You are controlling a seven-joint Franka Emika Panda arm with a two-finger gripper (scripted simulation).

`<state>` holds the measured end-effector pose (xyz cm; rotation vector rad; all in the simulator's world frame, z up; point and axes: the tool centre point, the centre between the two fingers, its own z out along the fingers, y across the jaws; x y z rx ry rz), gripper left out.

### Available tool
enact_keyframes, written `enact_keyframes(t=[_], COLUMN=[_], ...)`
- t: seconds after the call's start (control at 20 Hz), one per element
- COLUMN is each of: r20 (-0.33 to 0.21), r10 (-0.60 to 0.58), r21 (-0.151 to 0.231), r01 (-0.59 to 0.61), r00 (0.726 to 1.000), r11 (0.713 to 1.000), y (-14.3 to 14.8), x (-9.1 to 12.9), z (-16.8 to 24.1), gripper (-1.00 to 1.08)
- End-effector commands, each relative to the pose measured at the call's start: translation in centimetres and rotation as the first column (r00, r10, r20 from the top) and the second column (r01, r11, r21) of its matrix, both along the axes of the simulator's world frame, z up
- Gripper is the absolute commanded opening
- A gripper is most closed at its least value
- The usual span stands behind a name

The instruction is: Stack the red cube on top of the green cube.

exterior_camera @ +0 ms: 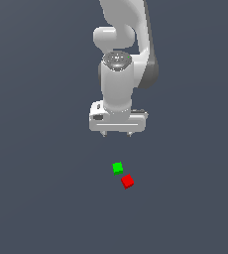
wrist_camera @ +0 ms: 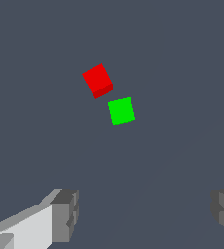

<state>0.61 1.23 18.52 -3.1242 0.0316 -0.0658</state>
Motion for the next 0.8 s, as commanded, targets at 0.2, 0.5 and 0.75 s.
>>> enact_keyframes(t=[0.2, 0.5, 0.75], r20=[-0.001, -0.004, -0.009], r10=[0.009, 0.053, 0.115], r21=[0.0, -0.002, -0.005], r01=[-0.009, -0.053, -0.115], r00=[1.0, 0.999, 0.993], r11=[1.0, 0.999, 0.993], y=[0.0, 0.2, 0.4], x=[0.3, 1.6, 3.4], z=[-0.2, -1.3, -2.8], gripper=[1.0, 1.0, 1.0])
